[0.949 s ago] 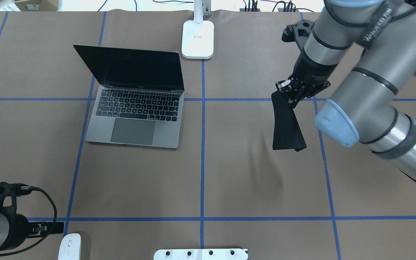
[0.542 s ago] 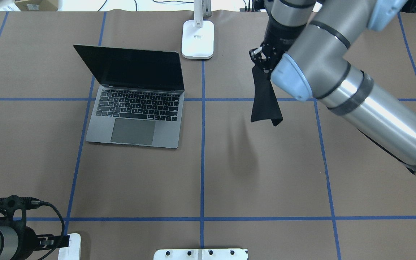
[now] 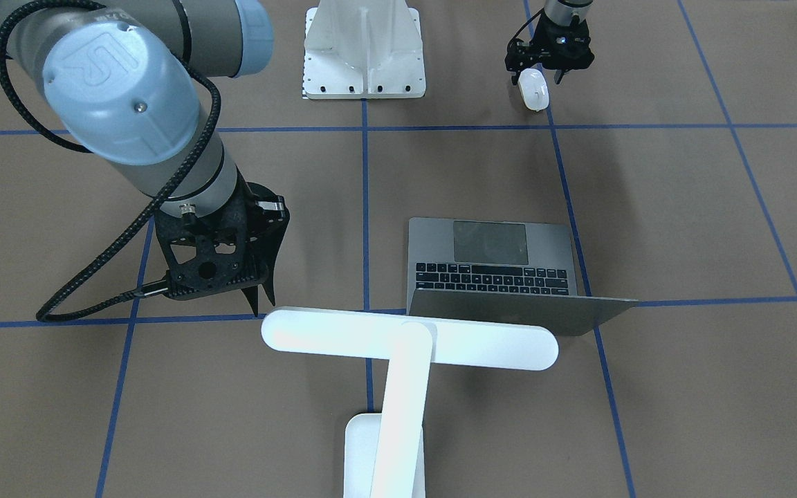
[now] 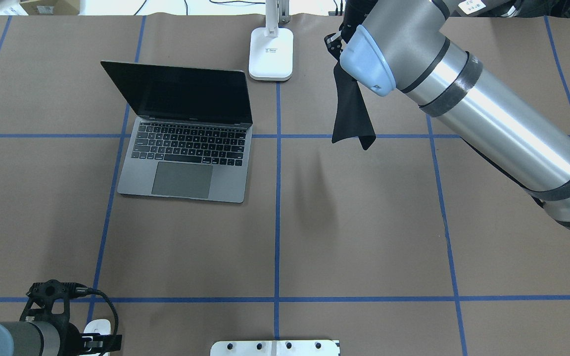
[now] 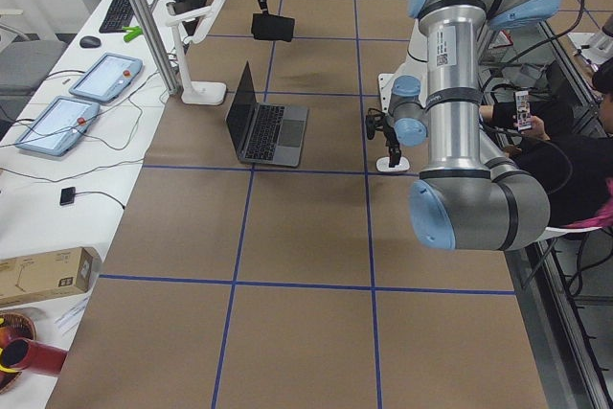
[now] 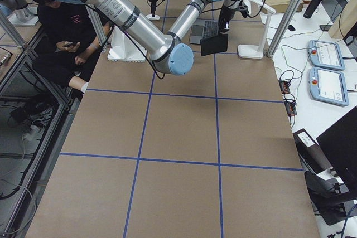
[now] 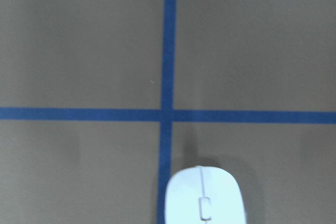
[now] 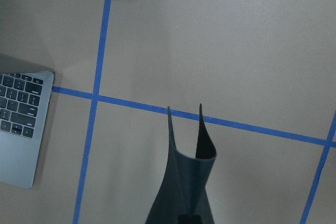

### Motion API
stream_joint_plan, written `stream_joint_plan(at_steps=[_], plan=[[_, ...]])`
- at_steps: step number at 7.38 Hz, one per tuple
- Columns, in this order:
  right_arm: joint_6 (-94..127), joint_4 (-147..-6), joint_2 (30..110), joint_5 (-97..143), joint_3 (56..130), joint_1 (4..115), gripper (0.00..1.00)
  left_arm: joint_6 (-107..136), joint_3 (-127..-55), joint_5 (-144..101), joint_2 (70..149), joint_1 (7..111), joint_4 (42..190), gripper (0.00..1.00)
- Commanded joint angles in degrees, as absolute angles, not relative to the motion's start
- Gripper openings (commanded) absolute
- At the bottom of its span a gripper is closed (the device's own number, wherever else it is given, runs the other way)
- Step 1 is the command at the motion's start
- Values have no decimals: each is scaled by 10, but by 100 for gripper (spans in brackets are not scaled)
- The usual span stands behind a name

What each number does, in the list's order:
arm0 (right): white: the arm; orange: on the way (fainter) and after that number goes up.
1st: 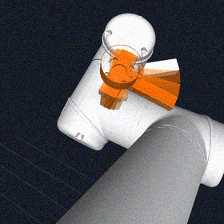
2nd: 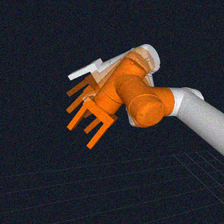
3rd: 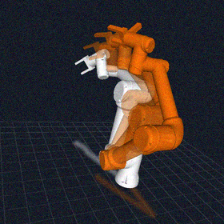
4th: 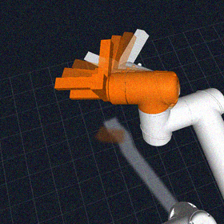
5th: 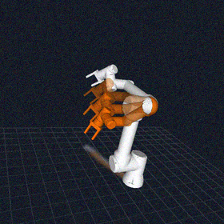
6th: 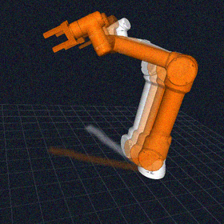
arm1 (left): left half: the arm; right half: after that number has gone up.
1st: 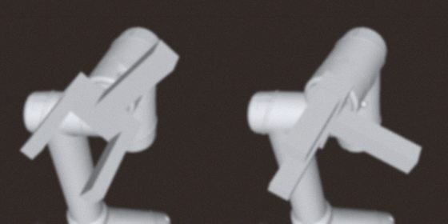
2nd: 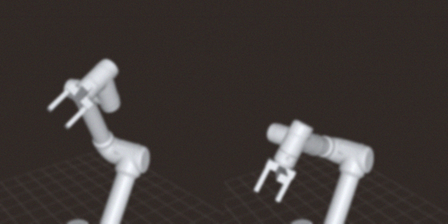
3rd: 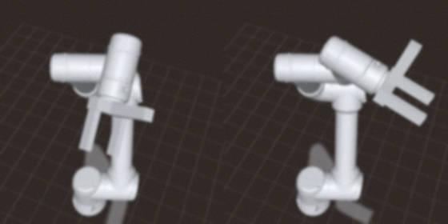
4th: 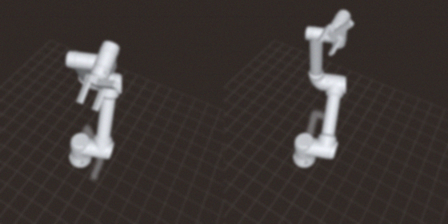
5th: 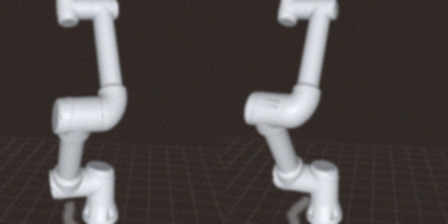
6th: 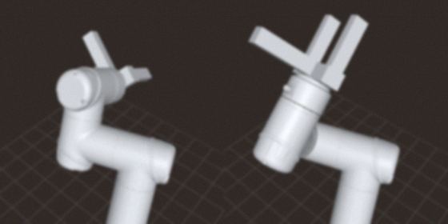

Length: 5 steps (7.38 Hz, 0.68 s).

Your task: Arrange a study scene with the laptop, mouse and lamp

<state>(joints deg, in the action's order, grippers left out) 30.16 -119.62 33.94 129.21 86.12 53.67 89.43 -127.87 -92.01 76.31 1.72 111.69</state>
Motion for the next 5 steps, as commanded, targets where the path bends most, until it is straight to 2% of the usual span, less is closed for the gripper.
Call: stream_joint_plan(at_steps=[1,2,3,4,5], plan=[[301,-1197,337,1293,860,536,12,868,-1282,-925,763,22,1112,99],[301,-1196,337,1293,859,534,13,865,-1279,-925,765,21,1112,99],[303,-1195,338,1291,856,532,20,864,-1277,-926,765,21,1113,99],[301,-1193,338,1282,856,531,91,864,-1269,-926,765,21,1116,99],[298,-1193,337,1281,857,531,100,858,-1268,-927,764,23,1117,99]])
